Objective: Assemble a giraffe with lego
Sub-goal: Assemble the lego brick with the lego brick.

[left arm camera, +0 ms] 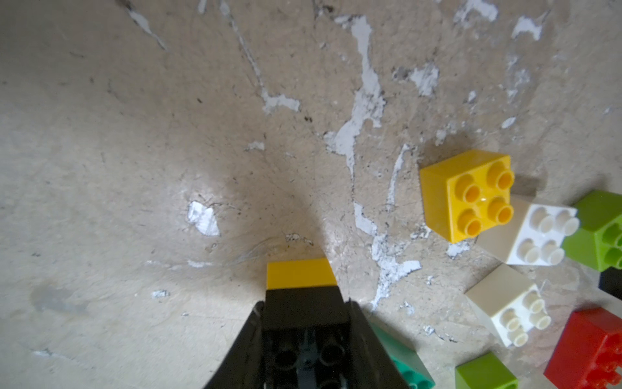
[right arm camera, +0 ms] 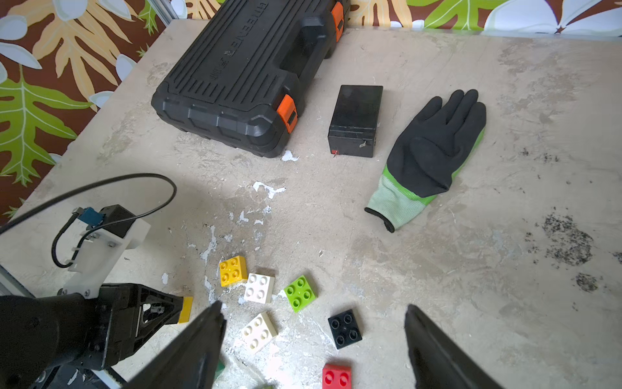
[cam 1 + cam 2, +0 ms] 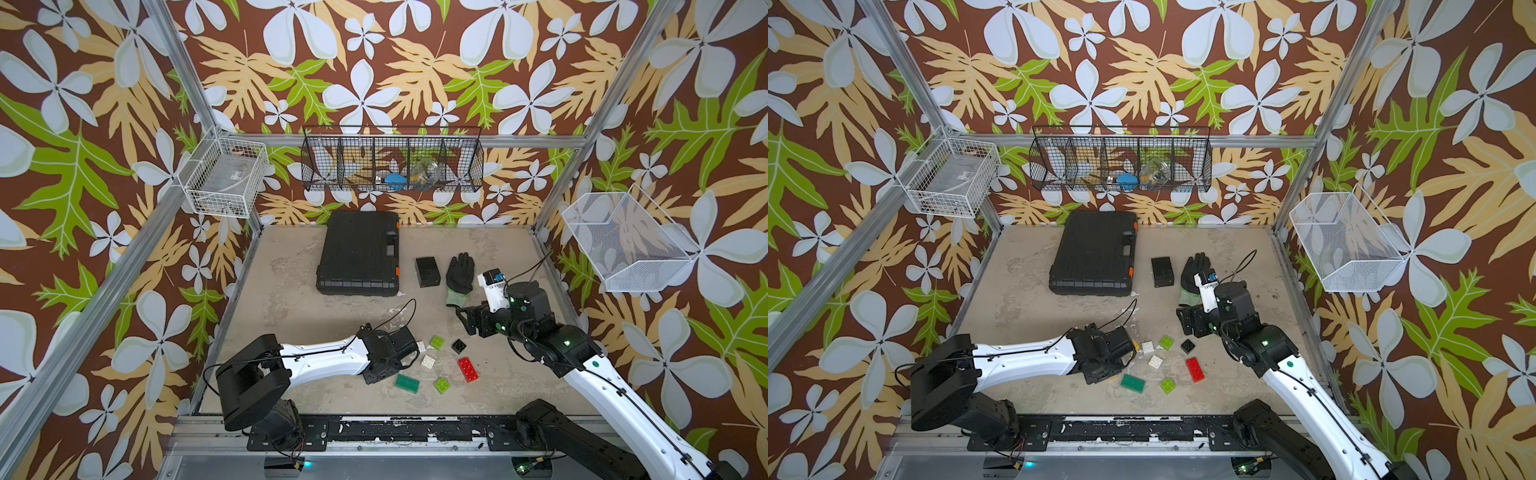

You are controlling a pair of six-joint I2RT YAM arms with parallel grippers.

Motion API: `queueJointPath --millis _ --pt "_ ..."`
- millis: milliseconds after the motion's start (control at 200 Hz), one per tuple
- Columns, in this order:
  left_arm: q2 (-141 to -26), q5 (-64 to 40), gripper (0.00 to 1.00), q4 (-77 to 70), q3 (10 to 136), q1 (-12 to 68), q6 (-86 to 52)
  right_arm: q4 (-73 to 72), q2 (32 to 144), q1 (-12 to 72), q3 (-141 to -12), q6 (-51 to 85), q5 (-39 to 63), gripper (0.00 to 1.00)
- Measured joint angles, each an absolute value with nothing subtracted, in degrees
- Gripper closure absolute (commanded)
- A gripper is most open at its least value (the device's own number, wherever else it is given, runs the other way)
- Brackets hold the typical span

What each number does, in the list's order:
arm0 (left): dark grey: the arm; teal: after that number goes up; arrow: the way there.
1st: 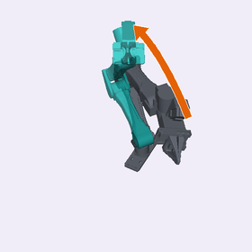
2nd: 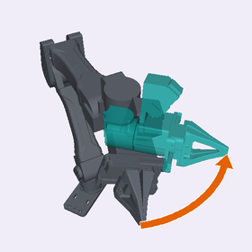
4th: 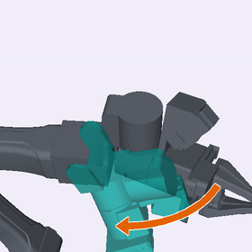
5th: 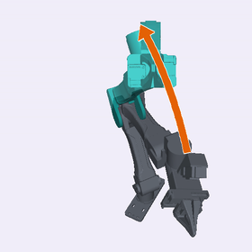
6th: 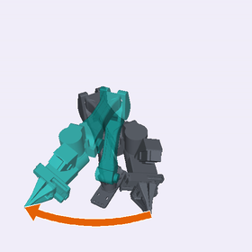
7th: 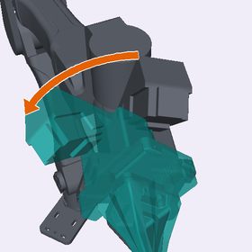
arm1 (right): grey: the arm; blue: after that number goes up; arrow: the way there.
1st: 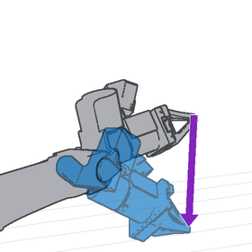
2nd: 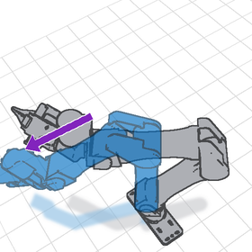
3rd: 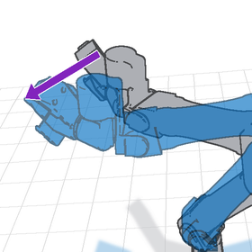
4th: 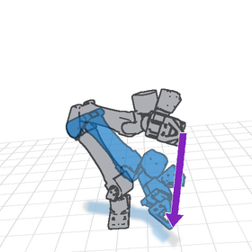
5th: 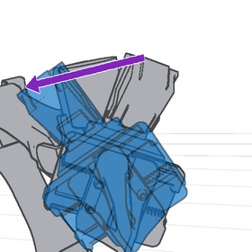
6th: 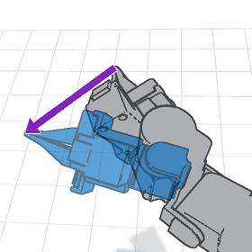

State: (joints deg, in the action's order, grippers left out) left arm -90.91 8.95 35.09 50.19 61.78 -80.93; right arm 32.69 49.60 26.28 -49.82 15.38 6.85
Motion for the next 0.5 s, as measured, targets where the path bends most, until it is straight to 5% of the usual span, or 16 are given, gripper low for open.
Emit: queueJointPath --millis 495 --pt "-95.48 18.31 1.0 30.57 52.21 63.42 -73.25 34.76 50.92 26.74 -53.06 14.98 6.39 0.07"
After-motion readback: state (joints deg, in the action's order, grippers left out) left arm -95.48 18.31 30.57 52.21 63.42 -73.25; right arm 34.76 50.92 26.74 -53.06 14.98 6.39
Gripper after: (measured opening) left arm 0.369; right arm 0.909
